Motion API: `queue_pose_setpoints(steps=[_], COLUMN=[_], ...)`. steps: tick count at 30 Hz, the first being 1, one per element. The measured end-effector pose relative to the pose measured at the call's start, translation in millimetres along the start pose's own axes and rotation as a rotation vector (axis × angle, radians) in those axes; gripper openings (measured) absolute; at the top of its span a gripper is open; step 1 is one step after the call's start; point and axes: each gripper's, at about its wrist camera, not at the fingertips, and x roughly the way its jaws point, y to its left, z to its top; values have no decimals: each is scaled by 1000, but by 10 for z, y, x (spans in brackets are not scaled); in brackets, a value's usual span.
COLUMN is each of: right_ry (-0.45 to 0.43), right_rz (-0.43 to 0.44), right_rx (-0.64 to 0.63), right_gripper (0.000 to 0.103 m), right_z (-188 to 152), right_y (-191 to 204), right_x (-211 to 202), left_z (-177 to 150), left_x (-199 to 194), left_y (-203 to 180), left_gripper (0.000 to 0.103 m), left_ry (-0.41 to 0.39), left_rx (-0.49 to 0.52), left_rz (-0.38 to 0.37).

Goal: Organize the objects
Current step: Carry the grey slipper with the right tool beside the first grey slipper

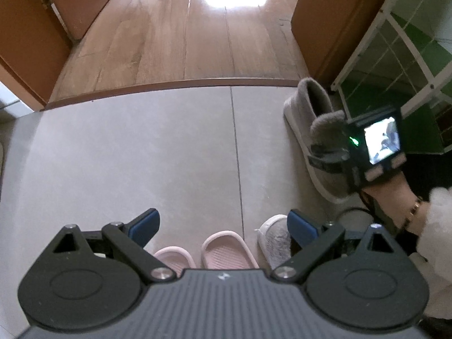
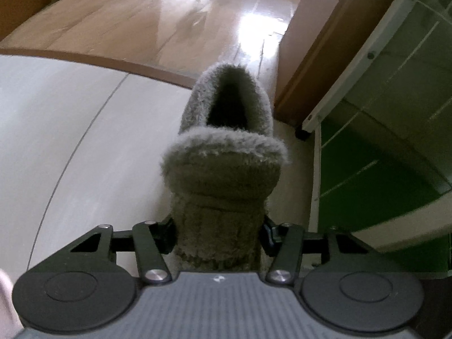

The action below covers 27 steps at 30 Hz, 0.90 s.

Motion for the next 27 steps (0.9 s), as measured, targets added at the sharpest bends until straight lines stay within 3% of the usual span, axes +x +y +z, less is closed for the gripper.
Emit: queue_pose_setpoints(steps=[4, 5, 8, 18, 27], right_ry=[12, -7, 18, 54, 73], right_rz=[59, 112, 154, 223, 247], right_rx=[-50, -181, -242, -414, -455], right_gripper=[60, 60, 60, 60, 60], right_z=[-83, -136, -340, -964, -1192], right_y=[-59, -82, -143, -292, -310], right_x=[-188, -248, -425, -749, -708], left_z=[4, 3, -13, -30, -47], left_x=[-5, -3, -6, -13, 10], left_y=[-14, -24, -47, -112, -156], left_gripper=[96, 96, 96, 96, 96], left_ry=[-7, -8, -7, -9, 4], left_rx=[0, 3, 11, 37, 58], left_rz=[5, 9, 15, 34, 30])
